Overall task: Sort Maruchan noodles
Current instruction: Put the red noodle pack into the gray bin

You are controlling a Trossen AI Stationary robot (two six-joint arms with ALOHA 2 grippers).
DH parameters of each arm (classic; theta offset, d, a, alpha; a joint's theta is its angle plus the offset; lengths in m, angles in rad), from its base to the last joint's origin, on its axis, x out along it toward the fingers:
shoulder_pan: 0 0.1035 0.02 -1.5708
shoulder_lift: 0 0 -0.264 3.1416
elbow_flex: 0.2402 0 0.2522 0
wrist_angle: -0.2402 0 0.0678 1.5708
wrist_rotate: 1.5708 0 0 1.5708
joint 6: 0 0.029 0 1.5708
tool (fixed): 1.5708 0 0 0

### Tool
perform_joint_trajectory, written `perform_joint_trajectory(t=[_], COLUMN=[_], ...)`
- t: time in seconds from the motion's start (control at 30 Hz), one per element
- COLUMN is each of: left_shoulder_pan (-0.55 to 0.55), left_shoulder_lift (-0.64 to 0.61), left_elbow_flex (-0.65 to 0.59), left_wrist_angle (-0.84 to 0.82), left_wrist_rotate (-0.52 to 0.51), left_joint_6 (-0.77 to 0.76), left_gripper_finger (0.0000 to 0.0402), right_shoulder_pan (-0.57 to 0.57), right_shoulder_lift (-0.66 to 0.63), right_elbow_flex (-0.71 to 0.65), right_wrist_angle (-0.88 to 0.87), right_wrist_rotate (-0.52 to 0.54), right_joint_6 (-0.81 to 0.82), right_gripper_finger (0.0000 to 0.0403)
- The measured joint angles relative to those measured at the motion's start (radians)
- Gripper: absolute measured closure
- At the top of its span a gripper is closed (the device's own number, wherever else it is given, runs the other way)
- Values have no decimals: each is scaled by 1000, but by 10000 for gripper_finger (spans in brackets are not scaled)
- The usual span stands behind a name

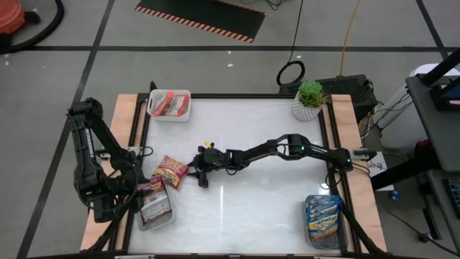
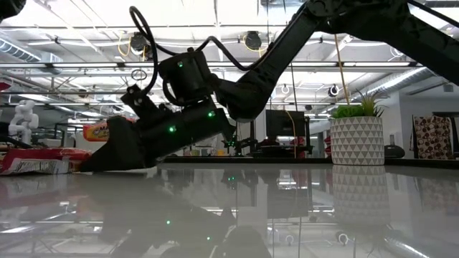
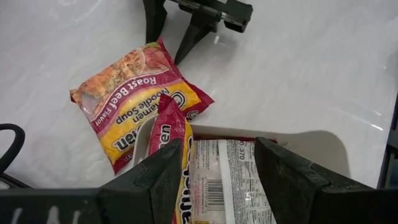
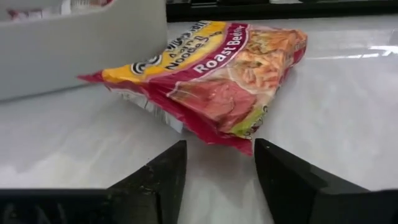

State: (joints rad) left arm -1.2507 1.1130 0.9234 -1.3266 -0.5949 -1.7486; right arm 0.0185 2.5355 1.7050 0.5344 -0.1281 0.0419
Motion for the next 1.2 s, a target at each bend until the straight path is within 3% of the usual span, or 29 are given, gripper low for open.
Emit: perform_joint_trajectory(t=[0.13,0.33,0.53,1.2], left_shoulder_pan=[0,0,0,0], left_shoulder_lift=[0,0,0,0], left_elbow_flex=[0,0,0,0], left_wrist_angle=[-1,-1,0,0], left_wrist_rotate=[0,0,1,1], left_joint_6=[0,0,-1,-7], left_gripper_finger=[197,197,197,197], right_shoulder_pan=[-6,-58,-77,-77], right_shoulder_lift=[0,-3,-4,-5], right_elbow_flex=[0,2,2,1], right_wrist_angle=[10,14,9,-181], right_wrist_rotate=[-14,-131,-167,-166], right_joint_6=[97,338,503,517], right_gripper_finger=[207,179,178,188])
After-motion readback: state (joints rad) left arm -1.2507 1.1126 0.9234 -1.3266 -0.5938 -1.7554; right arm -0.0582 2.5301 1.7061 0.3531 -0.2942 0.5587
